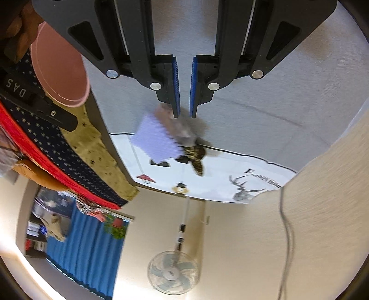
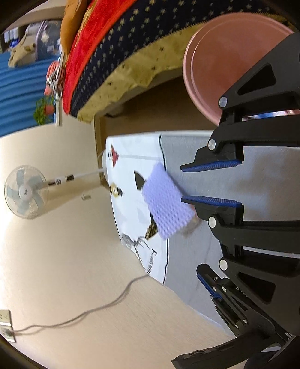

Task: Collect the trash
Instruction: 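Grasp the purple foam net with the right tool while the left grasps the clear plastic bag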

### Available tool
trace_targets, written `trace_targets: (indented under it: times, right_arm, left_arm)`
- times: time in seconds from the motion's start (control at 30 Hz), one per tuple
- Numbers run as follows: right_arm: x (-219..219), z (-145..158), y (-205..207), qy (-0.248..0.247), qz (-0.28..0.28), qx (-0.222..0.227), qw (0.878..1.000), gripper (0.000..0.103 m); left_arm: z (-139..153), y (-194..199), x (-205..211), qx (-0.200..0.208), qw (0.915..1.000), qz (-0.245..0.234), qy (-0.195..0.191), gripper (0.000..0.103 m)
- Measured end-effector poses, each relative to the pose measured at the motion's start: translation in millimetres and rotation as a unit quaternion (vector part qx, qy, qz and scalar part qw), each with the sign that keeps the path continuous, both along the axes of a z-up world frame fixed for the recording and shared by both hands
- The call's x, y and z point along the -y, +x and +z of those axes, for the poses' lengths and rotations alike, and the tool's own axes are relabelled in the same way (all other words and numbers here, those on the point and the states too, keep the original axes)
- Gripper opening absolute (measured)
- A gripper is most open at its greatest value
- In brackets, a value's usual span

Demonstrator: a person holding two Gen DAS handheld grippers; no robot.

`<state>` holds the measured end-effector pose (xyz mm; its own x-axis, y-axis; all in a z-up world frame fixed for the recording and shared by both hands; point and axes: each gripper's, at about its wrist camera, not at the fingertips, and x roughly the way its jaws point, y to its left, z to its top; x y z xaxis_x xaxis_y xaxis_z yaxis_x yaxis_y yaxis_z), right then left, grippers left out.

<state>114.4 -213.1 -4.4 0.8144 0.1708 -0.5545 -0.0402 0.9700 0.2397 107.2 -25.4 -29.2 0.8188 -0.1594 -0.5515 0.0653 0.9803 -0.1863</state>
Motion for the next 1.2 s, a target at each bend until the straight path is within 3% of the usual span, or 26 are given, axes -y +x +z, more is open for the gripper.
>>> trace_targets:
  times: [0.17, 0.4, 0.67, 0.77, 0.93, 0.97, 1.2]
  right_arm:
    - [-22, -12, 25, -0.016, 0.024, -0.006, 1.000, 0.029]
    - [-49, -30, 51, -0.050, 0.057, -0.016, 0.997, 0.061]
    - [-67, -47, 74, -0.075, 0.078, -0.038, 0.993, 0.062]
    - [-66, -52, 79, -0.075, 0.078, -0.047, 0.993, 0.054]
    - [-55, -59, 80, -0.057, 0.071, -0.066, 0.994, 0.012]
    - [-50, -60, 79, -0.050, 0.070, -0.068, 0.994, 0.008]
    - [-25, -58, 68, -0.020, 0.043, -0.065, 0.997, 0.006]
  left_arm:
    - [-3, 8, -13, -0.004, 0.9998, 0.020, -0.005, 0.008]
    - [-6, 17, -27, -0.007, 0.9992, 0.038, -0.009, 0.008]
    - [-17, 30, -37, -0.028, 0.9981, 0.052, -0.017, 0.008]
    - [-20, 35, -38, -0.035, 0.9980, 0.047, -0.024, 0.008]
    - [-23, 45, -33, -0.048, 0.9977, 0.025, -0.041, 0.008]
    - [-24, 47, -31, -0.050, 0.9976, 0.018, -0.045, 0.008]
    - [-23, 59, -14, -0.054, 0.9969, -0.013, -0.056, 0.008]
